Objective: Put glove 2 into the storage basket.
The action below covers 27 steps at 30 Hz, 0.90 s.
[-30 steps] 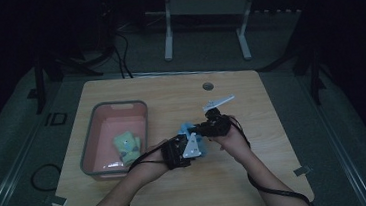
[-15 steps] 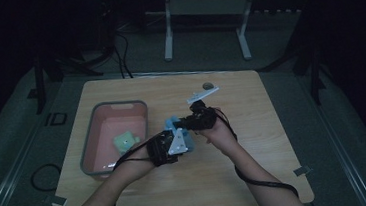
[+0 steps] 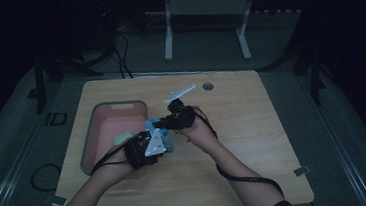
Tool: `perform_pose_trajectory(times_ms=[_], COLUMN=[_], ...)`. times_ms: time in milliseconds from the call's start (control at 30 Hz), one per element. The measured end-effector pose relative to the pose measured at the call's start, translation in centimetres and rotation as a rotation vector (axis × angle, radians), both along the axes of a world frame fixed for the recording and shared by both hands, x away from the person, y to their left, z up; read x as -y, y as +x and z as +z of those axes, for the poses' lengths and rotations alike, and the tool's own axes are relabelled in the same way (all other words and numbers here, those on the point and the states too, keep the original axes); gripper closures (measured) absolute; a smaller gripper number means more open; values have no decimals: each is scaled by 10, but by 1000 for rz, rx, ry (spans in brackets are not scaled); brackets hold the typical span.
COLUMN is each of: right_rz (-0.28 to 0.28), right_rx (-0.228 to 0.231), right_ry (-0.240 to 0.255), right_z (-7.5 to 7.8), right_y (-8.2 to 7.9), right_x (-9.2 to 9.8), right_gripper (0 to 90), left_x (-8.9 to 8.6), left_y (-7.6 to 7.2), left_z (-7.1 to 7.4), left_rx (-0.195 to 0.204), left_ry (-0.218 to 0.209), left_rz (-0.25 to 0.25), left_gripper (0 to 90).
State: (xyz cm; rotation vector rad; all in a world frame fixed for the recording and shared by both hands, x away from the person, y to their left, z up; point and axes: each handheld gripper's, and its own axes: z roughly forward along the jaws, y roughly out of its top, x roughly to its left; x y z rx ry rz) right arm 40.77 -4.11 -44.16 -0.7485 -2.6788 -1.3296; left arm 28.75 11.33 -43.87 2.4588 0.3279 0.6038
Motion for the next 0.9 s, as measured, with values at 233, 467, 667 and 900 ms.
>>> perform_pose_trajectory(times_ms=[233,467,667,900], right_rz=[34,56,65,56], right_rx=[4,1,-13,-35], right_ry=[-7,-3,1,-5], right_z=[2,0,-9,-24], right_y=[3,4,7,12], right_x=[-33,-65,-89,-107], right_gripper=[830,832,833,833], left_x=[-26,-52,-72,-86], left_y=[1,3,4,8], left_z=[-3,-12,-17,-30], left_rx=[-10,-26,-37,-68], left_ry=[4,12,20,34], left_rz=[45,90,124,146], left_gripper=[767,766,766,766])
